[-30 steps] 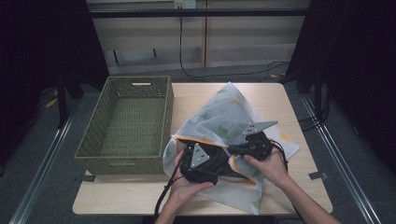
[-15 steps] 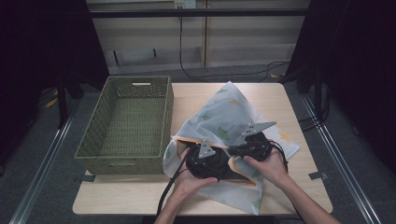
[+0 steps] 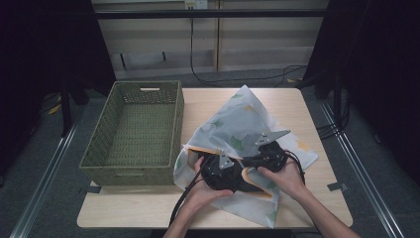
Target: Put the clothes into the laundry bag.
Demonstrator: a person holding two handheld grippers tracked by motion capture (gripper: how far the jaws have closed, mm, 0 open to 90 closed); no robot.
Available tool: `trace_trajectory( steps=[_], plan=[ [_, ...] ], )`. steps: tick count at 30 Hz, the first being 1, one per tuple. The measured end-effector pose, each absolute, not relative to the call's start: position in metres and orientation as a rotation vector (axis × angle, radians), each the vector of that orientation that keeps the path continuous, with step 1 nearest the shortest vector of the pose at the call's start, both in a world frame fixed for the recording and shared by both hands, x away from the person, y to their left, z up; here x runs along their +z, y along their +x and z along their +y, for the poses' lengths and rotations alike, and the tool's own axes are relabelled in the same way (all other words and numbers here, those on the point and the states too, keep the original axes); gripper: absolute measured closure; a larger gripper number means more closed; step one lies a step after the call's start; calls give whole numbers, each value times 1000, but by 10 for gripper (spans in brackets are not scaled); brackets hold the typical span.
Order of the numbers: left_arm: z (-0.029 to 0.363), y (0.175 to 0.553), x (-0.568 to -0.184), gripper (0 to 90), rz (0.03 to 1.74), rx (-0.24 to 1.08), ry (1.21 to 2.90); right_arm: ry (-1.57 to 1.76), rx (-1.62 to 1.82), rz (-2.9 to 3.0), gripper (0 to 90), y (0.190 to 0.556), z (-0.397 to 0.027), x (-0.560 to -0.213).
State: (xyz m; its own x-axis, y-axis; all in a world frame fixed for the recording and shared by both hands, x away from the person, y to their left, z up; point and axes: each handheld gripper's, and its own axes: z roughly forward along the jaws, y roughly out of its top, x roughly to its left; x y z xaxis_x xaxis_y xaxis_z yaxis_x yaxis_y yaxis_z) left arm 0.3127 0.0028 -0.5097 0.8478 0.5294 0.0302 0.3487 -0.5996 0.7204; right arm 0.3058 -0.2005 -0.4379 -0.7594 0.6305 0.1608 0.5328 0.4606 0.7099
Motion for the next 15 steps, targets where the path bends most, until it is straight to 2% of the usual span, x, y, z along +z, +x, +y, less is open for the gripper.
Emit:
trace_trajectory(
  steps=[2,4,7,8,11,15],
  plan=[
    [4,314,-509,23,649,296,2269,1033,1184,2579,898,306,-200,-438],
    [8,314,-508,158,659,309,2238,1034,1180,2580,898,306,-200,-438],
    [9,315,-508,251,664,318,2213,1041,1179,2582,898,305,-200,-439],
    [9,315,-508,325,658,319,2211,1043,1178,2585,898,306,-200,-439],
    [9,316,-506,432,672,329,2218,1037,1177,2583,898,307,-199,-439],
    [12,319,-503,505,645,276,2221,1046,1188,2587,898,307,-199,-438]
  ],
)
